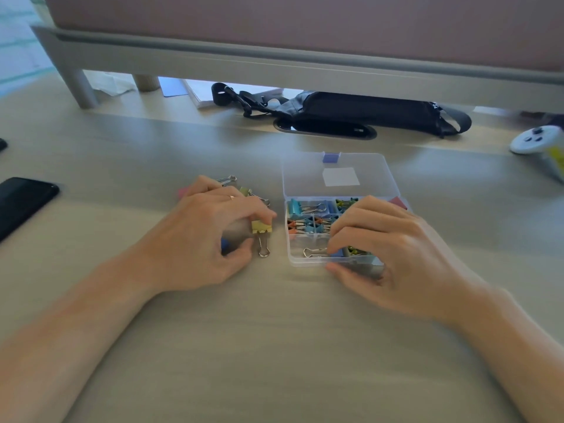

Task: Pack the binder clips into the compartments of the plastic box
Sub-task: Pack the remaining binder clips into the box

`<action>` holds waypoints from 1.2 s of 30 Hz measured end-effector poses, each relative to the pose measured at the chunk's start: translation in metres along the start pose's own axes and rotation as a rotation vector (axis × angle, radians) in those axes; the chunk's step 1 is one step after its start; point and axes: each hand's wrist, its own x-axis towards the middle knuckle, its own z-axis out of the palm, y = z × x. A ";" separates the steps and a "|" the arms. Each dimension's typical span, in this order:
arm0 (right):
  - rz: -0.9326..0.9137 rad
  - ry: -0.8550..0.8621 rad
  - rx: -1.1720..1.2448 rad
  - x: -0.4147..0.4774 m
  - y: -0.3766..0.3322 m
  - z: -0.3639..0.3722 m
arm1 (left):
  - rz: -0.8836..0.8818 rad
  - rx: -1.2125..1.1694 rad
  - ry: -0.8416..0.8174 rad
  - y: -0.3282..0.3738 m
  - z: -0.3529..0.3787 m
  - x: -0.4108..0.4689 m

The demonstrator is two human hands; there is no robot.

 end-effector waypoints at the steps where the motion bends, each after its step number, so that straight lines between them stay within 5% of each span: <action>1: -0.005 -0.008 0.000 0.000 -0.001 0.001 | 0.004 -0.017 0.003 0.001 0.000 0.000; 13: 0.084 0.116 0.148 0.002 -0.003 0.002 | 0.041 -0.050 -0.027 0.008 -0.011 -0.003; 22: 0.186 0.244 0.353 0.009 -0.014 0.000 | -0.029 -0.730 0.180 0.037 0.008 0.010; 36: 0.285 0.279 0.487 0.007 -0.004 0.003 | -0.076 -0.688 0.331 0.051 0.019 0.004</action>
